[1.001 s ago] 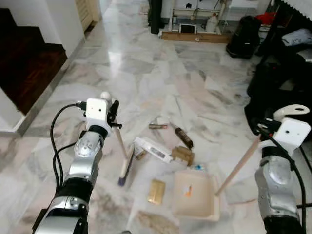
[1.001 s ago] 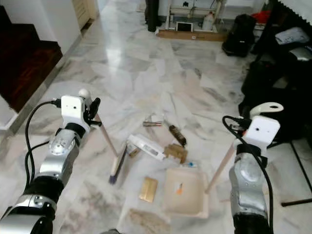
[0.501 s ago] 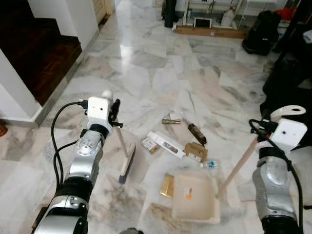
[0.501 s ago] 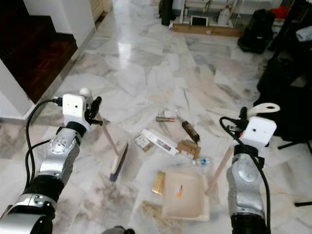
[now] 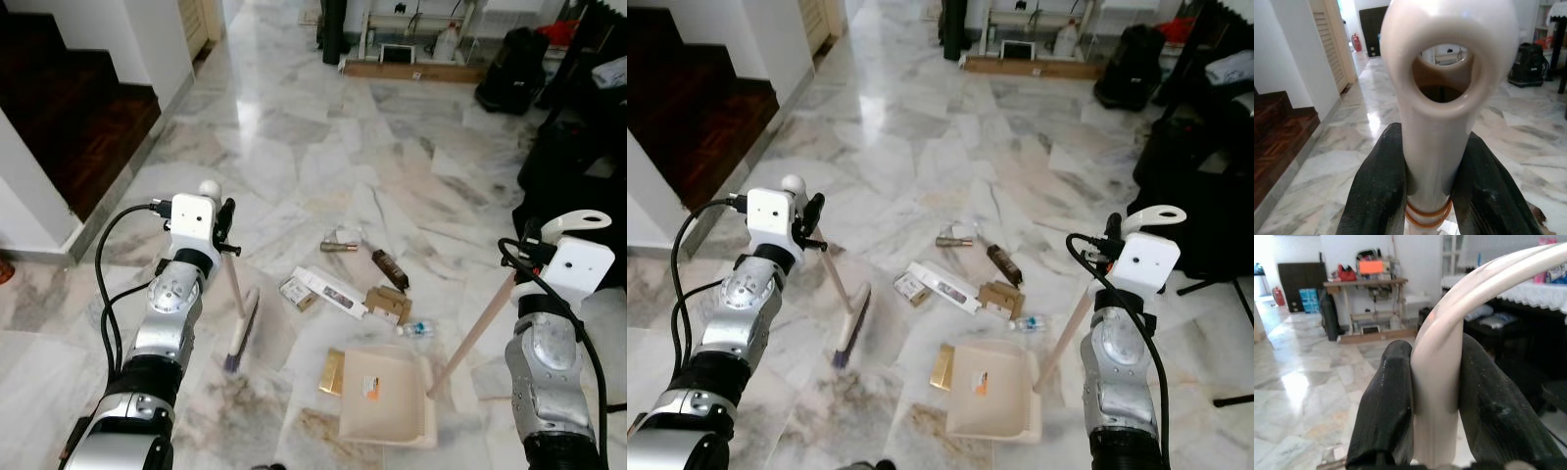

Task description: Sweep floor

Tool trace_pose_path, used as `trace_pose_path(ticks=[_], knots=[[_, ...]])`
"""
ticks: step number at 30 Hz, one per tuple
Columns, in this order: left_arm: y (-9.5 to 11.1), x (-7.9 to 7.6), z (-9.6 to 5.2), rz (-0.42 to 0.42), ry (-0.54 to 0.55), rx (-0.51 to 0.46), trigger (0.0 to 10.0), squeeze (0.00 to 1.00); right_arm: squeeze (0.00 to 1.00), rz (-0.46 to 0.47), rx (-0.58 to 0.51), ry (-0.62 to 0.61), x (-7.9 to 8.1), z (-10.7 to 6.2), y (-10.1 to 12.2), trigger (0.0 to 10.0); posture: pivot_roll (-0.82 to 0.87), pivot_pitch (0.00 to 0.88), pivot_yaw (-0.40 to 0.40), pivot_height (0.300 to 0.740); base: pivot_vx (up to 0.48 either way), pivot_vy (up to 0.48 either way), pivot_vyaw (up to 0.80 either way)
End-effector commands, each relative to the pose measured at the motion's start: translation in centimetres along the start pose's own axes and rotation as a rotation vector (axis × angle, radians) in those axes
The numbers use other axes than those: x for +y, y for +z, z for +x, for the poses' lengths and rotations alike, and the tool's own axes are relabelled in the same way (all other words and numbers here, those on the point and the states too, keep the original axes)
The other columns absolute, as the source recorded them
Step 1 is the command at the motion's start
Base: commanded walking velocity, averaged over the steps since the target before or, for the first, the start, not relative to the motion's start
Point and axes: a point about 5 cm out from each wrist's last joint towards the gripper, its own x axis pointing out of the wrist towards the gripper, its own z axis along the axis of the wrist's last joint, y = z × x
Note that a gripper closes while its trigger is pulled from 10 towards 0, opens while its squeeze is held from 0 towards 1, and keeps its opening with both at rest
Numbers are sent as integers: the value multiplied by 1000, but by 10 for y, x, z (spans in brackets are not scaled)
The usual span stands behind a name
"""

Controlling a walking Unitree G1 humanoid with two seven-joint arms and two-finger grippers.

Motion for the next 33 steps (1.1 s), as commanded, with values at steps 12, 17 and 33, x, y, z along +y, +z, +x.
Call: trace_pose_path(ticks=[12, 17, 33], knots=[[11, 0, 2, 20, 2, -56, 10000, 0, 0, -3, -36, 2, -2, 4, 9, 10000, 83, 126, -11, 740, 0, -208, 0], [10, 0, 2, 9, 6, -50, 10000, 0, 0, -5, -33, 5, -2, 3, 8, 10000, 84, 125, -13, 740, 0, 0, 0], [10, 1, 2, -8, 3, -49, 10000, 0, 0, -2, -33, 14, -1, 4, 8, 10000, 83, 116, -12, 740, 133, 0, 0]])
